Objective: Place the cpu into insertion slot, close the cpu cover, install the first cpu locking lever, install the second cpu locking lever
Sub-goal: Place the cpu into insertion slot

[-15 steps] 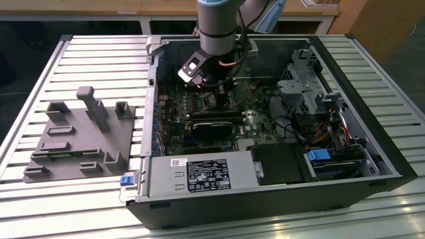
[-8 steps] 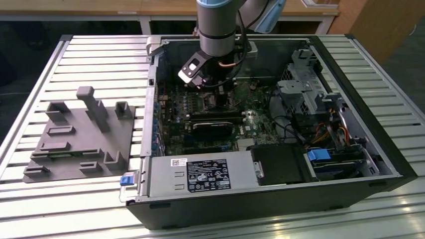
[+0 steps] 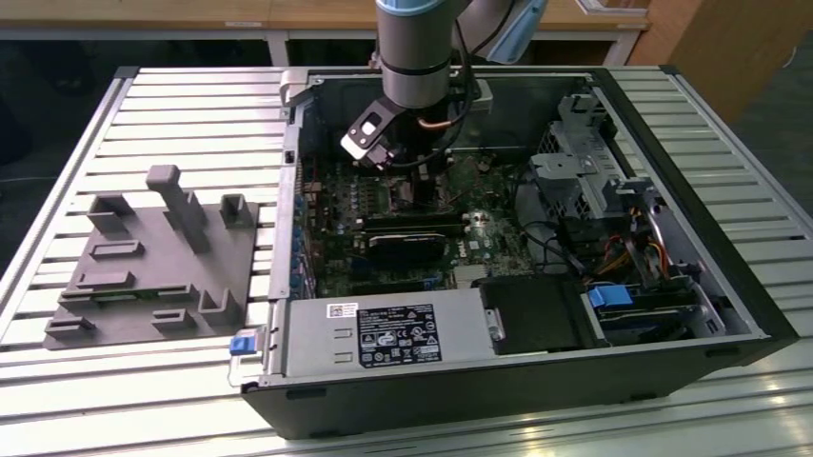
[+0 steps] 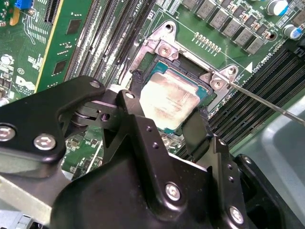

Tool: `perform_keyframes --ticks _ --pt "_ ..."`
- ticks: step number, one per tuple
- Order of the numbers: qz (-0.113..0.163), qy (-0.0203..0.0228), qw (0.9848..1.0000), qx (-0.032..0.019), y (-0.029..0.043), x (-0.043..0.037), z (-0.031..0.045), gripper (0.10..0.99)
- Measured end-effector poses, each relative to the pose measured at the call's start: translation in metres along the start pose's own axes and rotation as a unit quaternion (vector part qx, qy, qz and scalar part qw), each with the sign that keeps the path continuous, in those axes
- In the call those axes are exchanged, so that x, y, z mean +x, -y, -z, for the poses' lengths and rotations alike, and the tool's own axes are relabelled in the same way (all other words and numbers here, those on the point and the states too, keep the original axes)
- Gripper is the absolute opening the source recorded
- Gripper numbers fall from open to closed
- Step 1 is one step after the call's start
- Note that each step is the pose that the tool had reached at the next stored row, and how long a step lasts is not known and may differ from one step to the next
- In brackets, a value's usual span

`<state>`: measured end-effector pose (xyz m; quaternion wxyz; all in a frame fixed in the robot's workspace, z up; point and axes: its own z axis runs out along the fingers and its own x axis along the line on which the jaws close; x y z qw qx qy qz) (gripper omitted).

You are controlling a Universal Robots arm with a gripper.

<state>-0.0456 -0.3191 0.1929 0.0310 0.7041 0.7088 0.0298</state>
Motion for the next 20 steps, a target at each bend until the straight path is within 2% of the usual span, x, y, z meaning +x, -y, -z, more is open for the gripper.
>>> perform_keyframes --ticks 7,14,15,16,17,18,20 --pt "0.0 0.0003 1.0 0.0001 0.0 -0.0001 0.0011 0.612" --pt "0.0 0.0 1.0 0.001 -0.0012 -0.0001 0.0125 0.596" --pt "0.0 0.0 1.0 0.0015 -0.0014 -0.0001 0.0133 0.533" --pt "0.0 0.0 1.0 0.0022 -0.0018 -0.0001 0.0141 0.533" --pt "0.0 0.0 1.0 0.0031 -0.0021 -0.0001 0.0147 0.475" --pt "0.0 0.0 1.0 0.004 -0.0024 -0.0001 0.0153 0.475" --pt "0.0 -0.0001 1.0 0.0056 -0.003 0.0 0.016 0.357"
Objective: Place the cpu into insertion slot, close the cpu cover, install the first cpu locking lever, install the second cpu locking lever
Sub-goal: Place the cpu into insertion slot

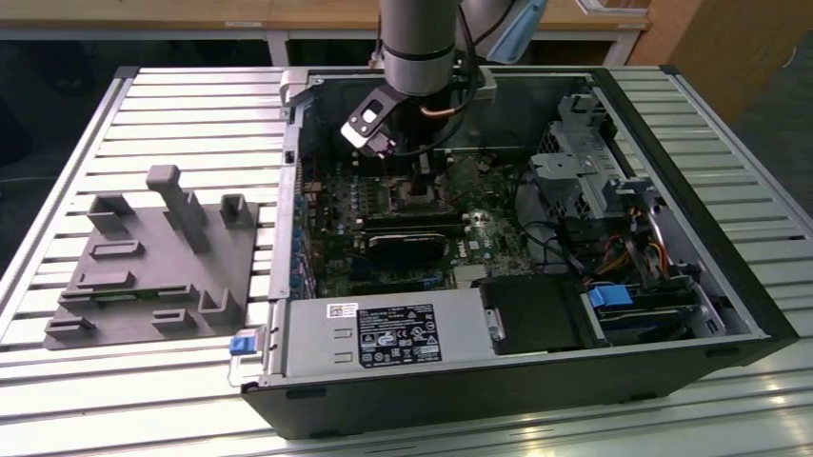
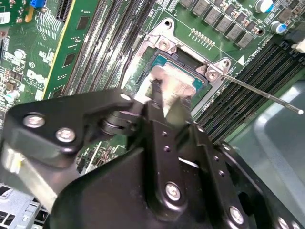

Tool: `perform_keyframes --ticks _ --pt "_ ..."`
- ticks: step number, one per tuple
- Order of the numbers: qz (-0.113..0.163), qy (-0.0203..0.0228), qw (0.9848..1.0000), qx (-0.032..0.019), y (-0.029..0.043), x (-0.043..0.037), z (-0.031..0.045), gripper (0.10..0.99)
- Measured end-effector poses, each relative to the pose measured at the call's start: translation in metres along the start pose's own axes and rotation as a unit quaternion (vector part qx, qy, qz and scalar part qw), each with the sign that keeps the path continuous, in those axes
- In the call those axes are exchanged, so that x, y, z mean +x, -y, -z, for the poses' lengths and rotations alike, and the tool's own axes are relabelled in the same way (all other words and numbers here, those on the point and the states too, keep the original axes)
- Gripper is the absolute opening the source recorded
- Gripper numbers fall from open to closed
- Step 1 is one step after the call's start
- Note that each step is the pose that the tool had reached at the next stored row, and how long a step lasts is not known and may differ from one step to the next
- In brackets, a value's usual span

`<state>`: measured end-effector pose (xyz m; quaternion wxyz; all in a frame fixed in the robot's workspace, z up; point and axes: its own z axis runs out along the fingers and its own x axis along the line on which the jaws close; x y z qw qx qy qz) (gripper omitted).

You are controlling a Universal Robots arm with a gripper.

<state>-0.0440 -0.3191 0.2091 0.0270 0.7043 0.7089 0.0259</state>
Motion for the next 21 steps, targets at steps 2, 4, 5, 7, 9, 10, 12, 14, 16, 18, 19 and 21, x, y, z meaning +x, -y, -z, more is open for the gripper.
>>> perform_keyframes --ticks 2,4,5,7,9,10,12,14,16,18,19,21 --pt "0.0 0.0001 1.0 0.0013 -0.0003 -0.0001 0.0005 0.298" --pt "0.0 0.0001 1.0 0.0023 -0.0005 -0.0001 0.0012 0.18" --pt "0.0 0.0001 1.0 0.0025 -0.0005 -0.0001 0.0015 0.18" --pt "0.0 0.0 1.0 0.0028 -0.0006 -0.0001 0.0023 0.122" --pt "0.0 0.0 1.0 0.0029 -0.0007 -0.0001 0.003 0.106" --pt "0.0 0.0 1.0 0.0029 -0.0007 -0.0001 0.0033 0.106" --pt "0.0 0.0 1.0 0.003 -0.0008 -0.0001 0.0039 0.106" --pt "0.0 -0.0001 1.0 0.004 -0.0012 -0.0001 0.005 0.106" --pt "0.0 -0.0002 1.0 0.0043 -0.0012 -0.0001 0.0061 0.106" --pt "0.0 -0.0004 1.0 0.0045 -0.0013 -0.0001 0.0072 0.106" --pt "0.0 -0.0004 1.0 0.0046 -0.0014 -0.0001 0.0079 0.106" --pt "0.0 -0.0005 1.0 0.0048 -0.0015 -0.0001 0.0085 0.106"
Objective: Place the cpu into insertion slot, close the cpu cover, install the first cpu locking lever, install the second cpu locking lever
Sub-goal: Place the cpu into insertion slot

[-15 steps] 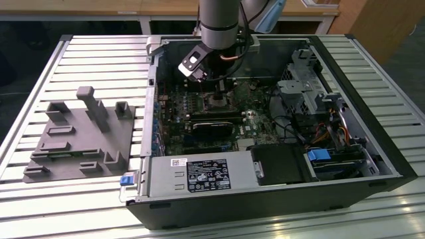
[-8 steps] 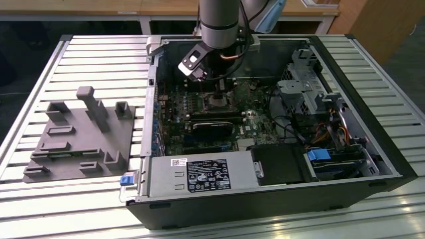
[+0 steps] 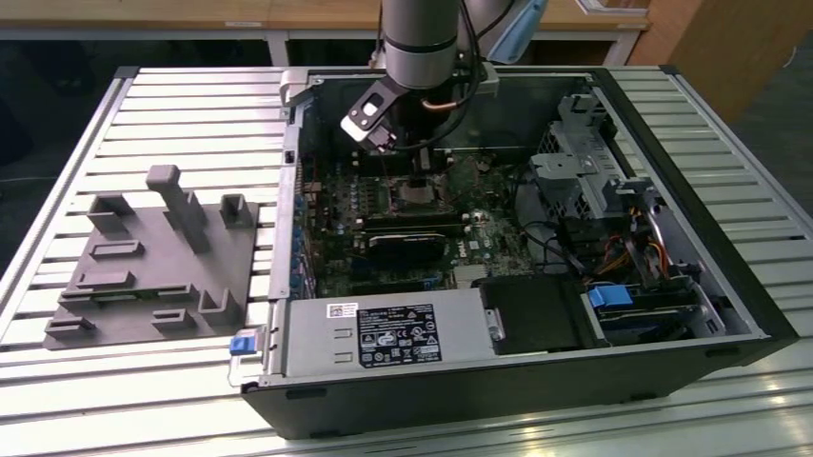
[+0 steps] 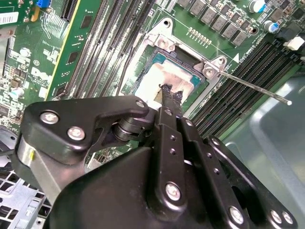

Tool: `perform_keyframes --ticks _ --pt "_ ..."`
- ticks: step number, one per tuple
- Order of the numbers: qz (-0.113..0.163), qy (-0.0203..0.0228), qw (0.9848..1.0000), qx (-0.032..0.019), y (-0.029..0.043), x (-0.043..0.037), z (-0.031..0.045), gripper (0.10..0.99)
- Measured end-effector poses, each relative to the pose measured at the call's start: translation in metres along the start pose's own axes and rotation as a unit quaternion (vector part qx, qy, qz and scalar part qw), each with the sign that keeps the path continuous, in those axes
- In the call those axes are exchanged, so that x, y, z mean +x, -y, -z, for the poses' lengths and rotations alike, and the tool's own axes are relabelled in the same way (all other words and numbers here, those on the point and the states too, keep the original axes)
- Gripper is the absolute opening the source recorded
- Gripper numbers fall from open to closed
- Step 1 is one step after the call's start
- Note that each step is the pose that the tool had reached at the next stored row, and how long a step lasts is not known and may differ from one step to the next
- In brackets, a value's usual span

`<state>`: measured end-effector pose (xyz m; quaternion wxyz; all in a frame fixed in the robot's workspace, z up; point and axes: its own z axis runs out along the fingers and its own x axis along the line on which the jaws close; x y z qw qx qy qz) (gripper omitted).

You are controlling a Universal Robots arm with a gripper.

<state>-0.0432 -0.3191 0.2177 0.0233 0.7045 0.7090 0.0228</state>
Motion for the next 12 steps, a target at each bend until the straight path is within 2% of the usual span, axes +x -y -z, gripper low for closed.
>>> perform_keyframes --ticks 12 --pt "0.0 -0.0024 1.0 0.0014 -0.0003 0.0 0.0042 0.106"
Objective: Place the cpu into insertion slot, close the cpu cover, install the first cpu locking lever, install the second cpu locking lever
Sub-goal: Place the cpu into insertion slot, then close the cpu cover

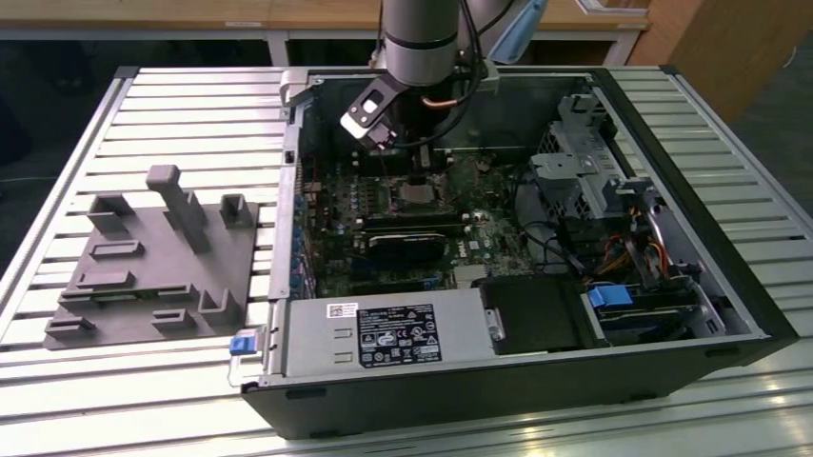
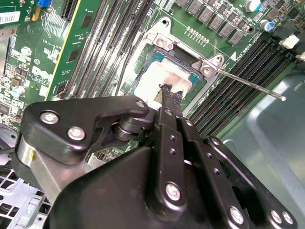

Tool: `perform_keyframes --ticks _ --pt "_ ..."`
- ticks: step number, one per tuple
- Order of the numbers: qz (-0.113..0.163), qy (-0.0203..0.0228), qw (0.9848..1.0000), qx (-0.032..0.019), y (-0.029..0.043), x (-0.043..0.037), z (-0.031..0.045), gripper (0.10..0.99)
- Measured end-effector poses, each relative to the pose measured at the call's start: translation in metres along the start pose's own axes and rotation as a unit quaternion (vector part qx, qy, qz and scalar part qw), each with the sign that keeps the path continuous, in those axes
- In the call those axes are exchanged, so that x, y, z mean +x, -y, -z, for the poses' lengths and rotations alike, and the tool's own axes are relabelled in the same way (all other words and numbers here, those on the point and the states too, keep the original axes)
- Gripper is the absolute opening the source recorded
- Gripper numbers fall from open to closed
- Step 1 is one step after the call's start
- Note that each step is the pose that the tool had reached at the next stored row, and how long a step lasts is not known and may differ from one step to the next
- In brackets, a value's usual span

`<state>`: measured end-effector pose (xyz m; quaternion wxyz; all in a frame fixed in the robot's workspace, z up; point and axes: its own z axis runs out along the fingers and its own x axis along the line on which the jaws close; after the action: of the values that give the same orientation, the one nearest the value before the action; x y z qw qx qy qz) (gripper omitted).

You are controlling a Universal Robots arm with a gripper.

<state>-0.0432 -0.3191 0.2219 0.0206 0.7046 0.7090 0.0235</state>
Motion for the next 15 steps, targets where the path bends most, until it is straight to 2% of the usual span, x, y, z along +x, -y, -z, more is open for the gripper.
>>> perform_keyframes --ticks 8,15 --pt "0.0 0.0 1.0 0.0004 -0.0003 0.0 0.0055 0.106" --pt "0.0 -0.0008 1.0 0.0006 -0.0011 0.0001 0.0174 0.106"
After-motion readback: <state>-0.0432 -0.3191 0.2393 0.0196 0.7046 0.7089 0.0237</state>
